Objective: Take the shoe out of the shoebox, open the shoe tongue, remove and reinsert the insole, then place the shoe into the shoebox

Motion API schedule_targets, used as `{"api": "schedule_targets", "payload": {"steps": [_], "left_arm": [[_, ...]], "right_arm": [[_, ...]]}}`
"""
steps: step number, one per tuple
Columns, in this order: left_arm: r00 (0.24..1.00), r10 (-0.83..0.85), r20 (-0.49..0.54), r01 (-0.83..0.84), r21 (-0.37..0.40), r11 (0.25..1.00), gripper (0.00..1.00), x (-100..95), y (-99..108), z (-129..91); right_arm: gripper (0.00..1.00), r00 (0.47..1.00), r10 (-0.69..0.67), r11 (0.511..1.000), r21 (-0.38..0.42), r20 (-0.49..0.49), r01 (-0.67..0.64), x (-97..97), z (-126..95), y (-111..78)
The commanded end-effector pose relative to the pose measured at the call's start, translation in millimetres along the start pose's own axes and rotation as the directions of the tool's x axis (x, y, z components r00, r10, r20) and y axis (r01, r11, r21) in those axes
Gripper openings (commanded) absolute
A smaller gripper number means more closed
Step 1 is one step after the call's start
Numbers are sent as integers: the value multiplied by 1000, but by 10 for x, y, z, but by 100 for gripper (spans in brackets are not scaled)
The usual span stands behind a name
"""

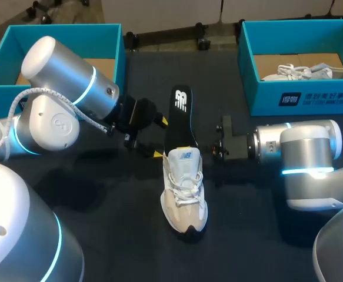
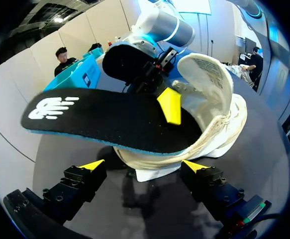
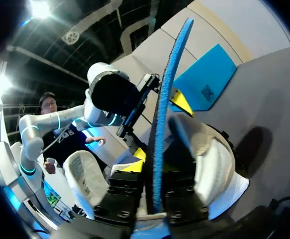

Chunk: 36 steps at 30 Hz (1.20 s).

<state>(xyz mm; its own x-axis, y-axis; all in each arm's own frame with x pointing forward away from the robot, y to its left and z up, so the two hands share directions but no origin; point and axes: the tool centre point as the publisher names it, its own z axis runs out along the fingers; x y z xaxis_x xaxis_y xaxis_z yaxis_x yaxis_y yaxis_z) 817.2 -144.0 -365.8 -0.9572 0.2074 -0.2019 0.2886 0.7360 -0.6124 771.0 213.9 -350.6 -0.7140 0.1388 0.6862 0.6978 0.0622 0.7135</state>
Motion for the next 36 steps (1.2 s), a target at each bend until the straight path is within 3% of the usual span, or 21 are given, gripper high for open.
{"api": "schedule_targets", "payload": {"steps": [1,13,23,27,28,36], "left_arm": [[1000,2,2,-2,4,1000,100,4,8,12],[1000,8,-3,-8,7,1000,100,41,-12,22],[1000,11,3,-11,4,1000,100,58,-37,6],[1000,11,5,-11,4,1000,100,65,-49,9],[1000,12,5,-12,4,1000,100,70,-57,11],[1000,13,8,-13,5,1000,100,68,-72,18]], "right_arm": [[30,1000,-9,1000,15,15,9,51,6,75],[33,998,-53,998,15,36,53,132,-10,162],[34,996,-90,994,63,24,88,100,-27,339],[18,995,-95,992,84,22,93,86,-40,388],[0,995,-94,991,93,23,91,79,-46,394],[0,997,-67,989,131,31,62,45,-69,305]]}}
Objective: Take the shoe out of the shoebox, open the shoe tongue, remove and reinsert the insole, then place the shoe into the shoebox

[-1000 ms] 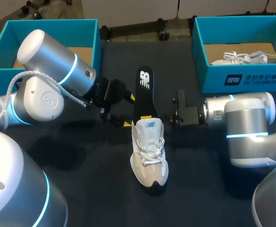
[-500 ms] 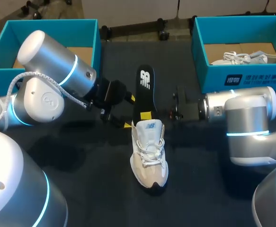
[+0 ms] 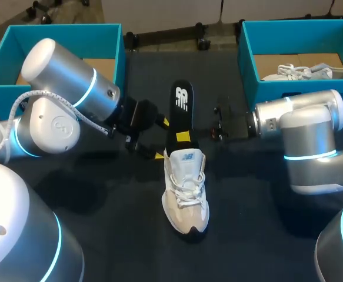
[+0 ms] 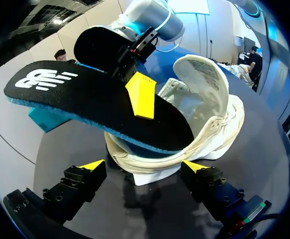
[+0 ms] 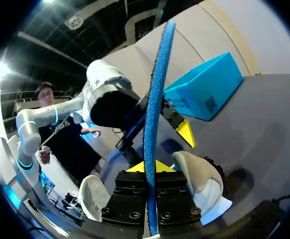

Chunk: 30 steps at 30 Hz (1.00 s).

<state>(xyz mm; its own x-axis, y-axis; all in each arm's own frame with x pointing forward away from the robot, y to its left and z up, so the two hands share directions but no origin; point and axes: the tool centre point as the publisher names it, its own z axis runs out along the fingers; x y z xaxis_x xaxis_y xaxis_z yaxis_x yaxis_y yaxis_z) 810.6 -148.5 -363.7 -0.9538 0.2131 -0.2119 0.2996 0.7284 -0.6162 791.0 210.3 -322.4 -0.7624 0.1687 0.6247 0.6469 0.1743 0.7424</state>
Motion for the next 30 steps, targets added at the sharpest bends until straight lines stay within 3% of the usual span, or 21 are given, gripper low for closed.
{"api": "schedule_targets", "payload": {"steps": [1,12,18,22,25,30], "left_arm": [[1000,2,4,-2,-3,1000,100,16,-9,7],[1000,-3,-12,3,-8,1000,100,60,5,14],[1000,7,-31,-7,-14,1000,100,80,38,1],[999,16,-46,-16,-9,1000,100,96,42,-25],[998,18,-56,-19,-9,1000,100,109,69,-22],[998,17,-58,-17,-11,1000,100,109,90,-28]], "right_arm": [[0,1000,19,999,31,-6,-18,11,-2,-57],[0,994,110,994,29,-2,-110,94,57,-406],[0,991,133,990,50,11,-134,76,94,-471],[0,993,116,992,47,18,-117,74,92,-403],[18,995,99,994,52,23,-101,76,84,-335],[25,997,70,996,61,32,-72,75,81,-217]]}}
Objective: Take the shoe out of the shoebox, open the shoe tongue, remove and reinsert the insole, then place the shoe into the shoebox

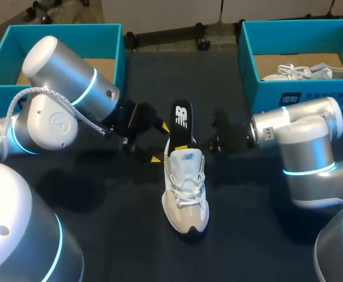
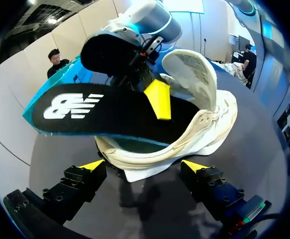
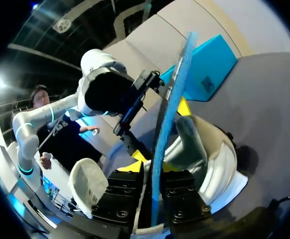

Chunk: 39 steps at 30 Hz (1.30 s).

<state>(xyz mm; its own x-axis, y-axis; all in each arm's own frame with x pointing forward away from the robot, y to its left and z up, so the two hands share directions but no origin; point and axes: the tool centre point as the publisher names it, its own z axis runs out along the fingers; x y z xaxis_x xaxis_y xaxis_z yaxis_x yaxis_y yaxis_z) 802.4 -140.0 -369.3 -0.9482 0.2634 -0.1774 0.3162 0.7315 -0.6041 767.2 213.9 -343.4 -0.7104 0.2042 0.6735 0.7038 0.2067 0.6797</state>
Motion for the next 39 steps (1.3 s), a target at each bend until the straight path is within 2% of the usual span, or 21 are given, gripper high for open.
{"api": "schedule_targets", "payload": {"steps": [1,9,11,12,14,19,29,35,39], "left_arm": [[1000,0,1,0,0,1000,100,1,19,-14],[1000,3,2,-3,4,1000,100,-16,14,-24],[1000,4,1,-4,4,1000,100,-18,14,-26],[1000,5,1,-5,4,1000,100,-19,14,-27],[1000,5,2,-5,3,1000,100,-24,16,-36],[1000,5,3,-5,0,1000,100,-33,31,-60],[1000,6,3,-6,-2,1000,100,-42,38,-78],[1000,9,-1,-9,-1,1000,100,-38,39,-70],[1000,12,-6,-12,2,1000,100,-30,37,-53]], "right_arm": [[25,1000,-11,1000,14,10,11,24,-7,110],[22,999,-45,999,20,5,45,-42,-3,271],[20,998,-59,998,-10,-18,59,-64,0,297],[18,998,-61,998,-20,-29,61,-70,1,302],[0,997,-66,997,-32,-45,65,-100,15,315],[0,995,-57,998,-32,-79,55,-163,55,291],[0,990,1,1000,-7,-144,-2,-106,113,131],[0,990,53,998,34,-134,-49,-86,146,-4],[0,990,59,998,43,-126,-54,-69,153,-11]]}}
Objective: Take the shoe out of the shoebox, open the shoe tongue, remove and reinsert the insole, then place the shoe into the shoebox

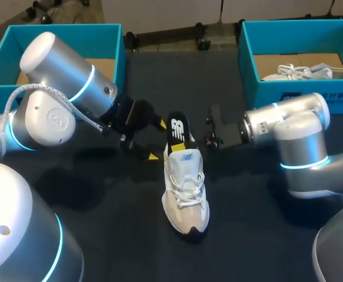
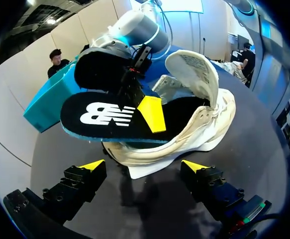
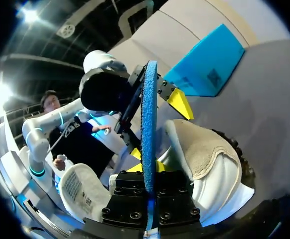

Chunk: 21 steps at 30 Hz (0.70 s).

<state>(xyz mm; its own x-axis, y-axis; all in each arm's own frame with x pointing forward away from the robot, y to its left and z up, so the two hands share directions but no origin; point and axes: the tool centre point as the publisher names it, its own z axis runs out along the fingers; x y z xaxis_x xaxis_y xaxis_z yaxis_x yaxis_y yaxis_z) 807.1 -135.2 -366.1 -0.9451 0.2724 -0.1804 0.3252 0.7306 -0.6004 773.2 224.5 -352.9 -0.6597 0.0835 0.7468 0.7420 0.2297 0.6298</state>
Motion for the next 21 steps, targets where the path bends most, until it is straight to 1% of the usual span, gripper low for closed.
{"api": "schedule_targets", "payload": {"steps": [1,2,5,8,11,16,21], "left_arm": [[1000,4,-4,-4,5,1000,100,7,5,4],[1000,5,-5,-5,5,1000,100,7,4,6],[1000,10,-5,-10,7,1000,100,0,-4,9],[1000,12,-1,-12,8,1000,100,-6,-8,7],[1000,11,2,-11,9,1000,100,-2,-8,3],[1000,4,5,-4,9,1000,100,35,5,2],[1000,-3,8,3,9,1000,100,61,11,1]], "right_arm": [[0,1000,-11,1000,5,15,11,20,21,12],[4,1000,-20,1000,5,21,20,41,16,46],[24,999,-37,999,15,31,36,62,3,113],[32,998,-52,998,22,43,51,107,-10,168],[35,997,-62,998,25,50,61,135,-15,196],[37,996,-70,997,26,59,68,160,-42,212],[39,993,-71,997,14,90,70,166,-141,220]]}}
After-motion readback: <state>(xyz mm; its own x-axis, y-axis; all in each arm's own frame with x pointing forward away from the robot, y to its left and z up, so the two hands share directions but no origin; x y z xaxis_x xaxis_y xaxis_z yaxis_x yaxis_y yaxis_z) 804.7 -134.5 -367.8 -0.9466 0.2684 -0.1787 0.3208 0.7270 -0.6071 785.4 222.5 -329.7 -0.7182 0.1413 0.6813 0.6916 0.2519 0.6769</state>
